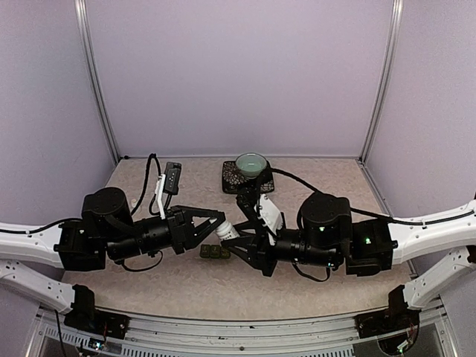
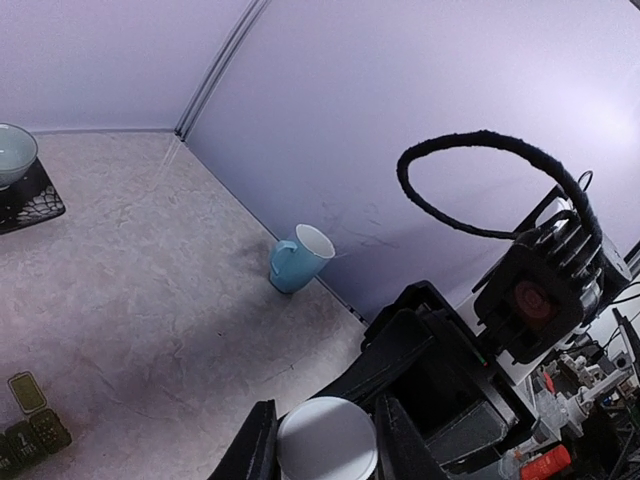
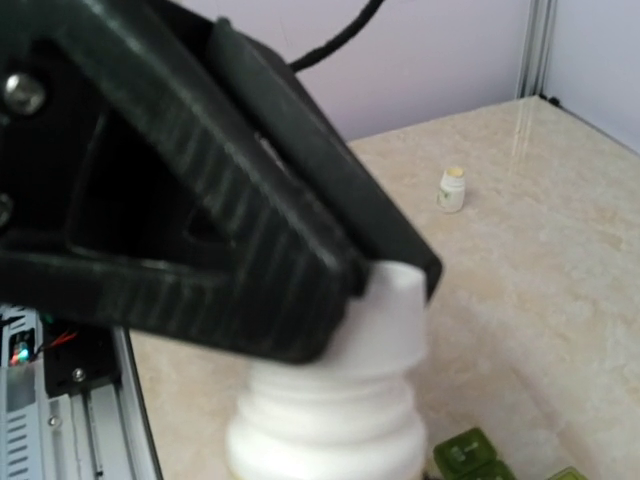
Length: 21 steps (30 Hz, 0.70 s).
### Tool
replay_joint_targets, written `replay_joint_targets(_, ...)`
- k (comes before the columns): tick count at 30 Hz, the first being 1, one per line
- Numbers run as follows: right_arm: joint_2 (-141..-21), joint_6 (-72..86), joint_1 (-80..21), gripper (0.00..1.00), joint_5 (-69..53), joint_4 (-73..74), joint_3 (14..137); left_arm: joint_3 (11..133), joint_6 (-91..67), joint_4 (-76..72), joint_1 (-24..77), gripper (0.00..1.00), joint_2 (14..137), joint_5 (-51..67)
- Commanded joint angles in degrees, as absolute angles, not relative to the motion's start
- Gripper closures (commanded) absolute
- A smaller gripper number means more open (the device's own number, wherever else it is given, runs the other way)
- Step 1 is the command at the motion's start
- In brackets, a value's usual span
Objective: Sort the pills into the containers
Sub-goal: Screw the lid of the pill container onto the pill bottle.
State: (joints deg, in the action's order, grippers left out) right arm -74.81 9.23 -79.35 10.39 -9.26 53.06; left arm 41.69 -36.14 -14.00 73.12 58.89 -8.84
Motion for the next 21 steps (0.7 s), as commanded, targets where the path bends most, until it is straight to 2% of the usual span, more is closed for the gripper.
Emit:
replay_joint_targets(1, -72.94, 11.78, -80.24, 0.73, 5.61, -14.76, 56.79, 42.61, -33.65, -8.2, 74.42, 0.77, 61.71, -5.83)
replay_joint_targets(11, -67.77, 13.03, -80.09, 0.73, 4.24, -18.98, 52.89, 42.36, -31.85, -9.71, 74.4, 0.77, 61.64, -1.59)
replay_joint_targets(21, -65.42, 17.45, -78.13, 0.72, -3.76, -20.07, 51.23, 42.45, -29.51, -10.33, 74.46, 0.77, 62.26, 3.48)
